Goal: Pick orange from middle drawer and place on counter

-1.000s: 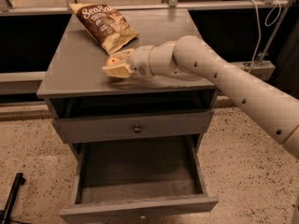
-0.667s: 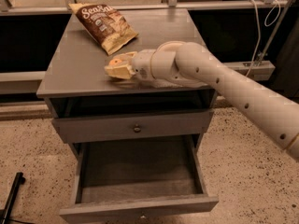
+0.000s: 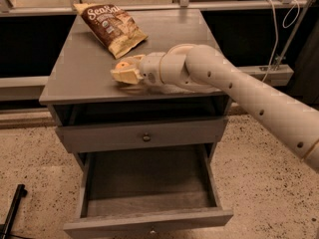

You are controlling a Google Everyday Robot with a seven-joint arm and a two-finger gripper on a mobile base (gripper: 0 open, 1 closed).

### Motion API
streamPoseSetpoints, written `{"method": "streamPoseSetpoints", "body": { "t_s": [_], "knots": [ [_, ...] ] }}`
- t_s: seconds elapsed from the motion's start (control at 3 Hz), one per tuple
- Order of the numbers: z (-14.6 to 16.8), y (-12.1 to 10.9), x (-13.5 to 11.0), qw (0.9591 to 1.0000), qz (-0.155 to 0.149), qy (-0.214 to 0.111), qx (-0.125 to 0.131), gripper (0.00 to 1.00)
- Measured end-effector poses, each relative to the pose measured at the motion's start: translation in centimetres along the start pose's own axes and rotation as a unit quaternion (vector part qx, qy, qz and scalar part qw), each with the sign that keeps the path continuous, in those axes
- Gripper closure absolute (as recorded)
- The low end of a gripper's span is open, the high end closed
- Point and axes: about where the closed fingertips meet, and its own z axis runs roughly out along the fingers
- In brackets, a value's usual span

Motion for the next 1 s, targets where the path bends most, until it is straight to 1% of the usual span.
{"method": "streamPoseSetpoints", "body": {
  "t_s": [0.33, 0.67, 1.0],
  "knots": [
    [0.00, 0.00, 0.00, 1.0000, 0.000, 0.000, 0.000, 0.14],
    [0.00, 0.00, 0.00, 1.0000, 0.000, 0.000, 0.000, 0.00],
    [0.00, 0.00, 0.00, 1.0000, 0.000, 0.000, 0.000, 0.00]
  ]
}}
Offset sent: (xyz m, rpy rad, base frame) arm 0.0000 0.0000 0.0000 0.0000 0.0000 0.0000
